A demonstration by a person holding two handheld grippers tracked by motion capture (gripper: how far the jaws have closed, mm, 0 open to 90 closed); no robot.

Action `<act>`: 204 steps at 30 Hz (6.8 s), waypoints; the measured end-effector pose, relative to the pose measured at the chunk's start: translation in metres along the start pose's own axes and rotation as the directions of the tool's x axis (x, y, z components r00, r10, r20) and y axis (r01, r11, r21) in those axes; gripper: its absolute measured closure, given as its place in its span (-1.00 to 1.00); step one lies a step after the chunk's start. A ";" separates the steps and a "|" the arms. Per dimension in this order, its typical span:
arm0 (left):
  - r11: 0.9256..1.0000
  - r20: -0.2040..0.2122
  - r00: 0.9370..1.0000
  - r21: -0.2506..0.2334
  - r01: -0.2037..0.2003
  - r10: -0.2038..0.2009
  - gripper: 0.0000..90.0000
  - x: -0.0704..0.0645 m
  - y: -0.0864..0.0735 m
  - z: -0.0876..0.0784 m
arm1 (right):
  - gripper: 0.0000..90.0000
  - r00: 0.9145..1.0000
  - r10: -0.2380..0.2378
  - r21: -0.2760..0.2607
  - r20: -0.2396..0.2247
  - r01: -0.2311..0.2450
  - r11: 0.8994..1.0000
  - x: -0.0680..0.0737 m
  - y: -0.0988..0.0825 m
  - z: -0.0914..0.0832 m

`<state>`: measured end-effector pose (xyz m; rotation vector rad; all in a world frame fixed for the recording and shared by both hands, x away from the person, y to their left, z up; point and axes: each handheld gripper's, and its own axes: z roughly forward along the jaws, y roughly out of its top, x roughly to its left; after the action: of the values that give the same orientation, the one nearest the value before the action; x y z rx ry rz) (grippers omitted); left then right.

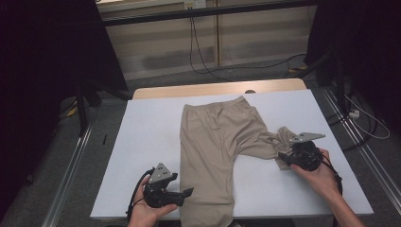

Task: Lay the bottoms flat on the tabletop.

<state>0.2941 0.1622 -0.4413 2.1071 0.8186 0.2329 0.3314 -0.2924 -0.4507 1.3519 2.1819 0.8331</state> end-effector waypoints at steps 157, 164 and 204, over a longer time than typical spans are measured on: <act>0.993 0.092 0.989 -0.052 -0.111 0.115 -0.34 -0.054 0.080 0.086 | 0.96 0.928 -0.032 -0.035 -0.371 0.020 0.999 0.127 -0.012 -0.029; 0.989 0.149 0.978 -0.010 -0.149 0.148 -0.12 -0.067 0.081 0.104 | 0.68 0.887 -0.097 -0.007 -0.451 0.105 0.994 0.153 -0.015 -0.021; 0.996 0.168 0.982 -0.021 -0.089 0.091 0.98 -0.042 0.087 0.095 | 1.00 0.996 -0.014 -0.147 -0.090 0.001 0.989 0.056 -0.019 -0.060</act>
<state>0.3441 0.0366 -0.4291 2.1207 0.6210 0.1050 0.2566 -0.2636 -0.4230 1.2555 2.1441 1.0495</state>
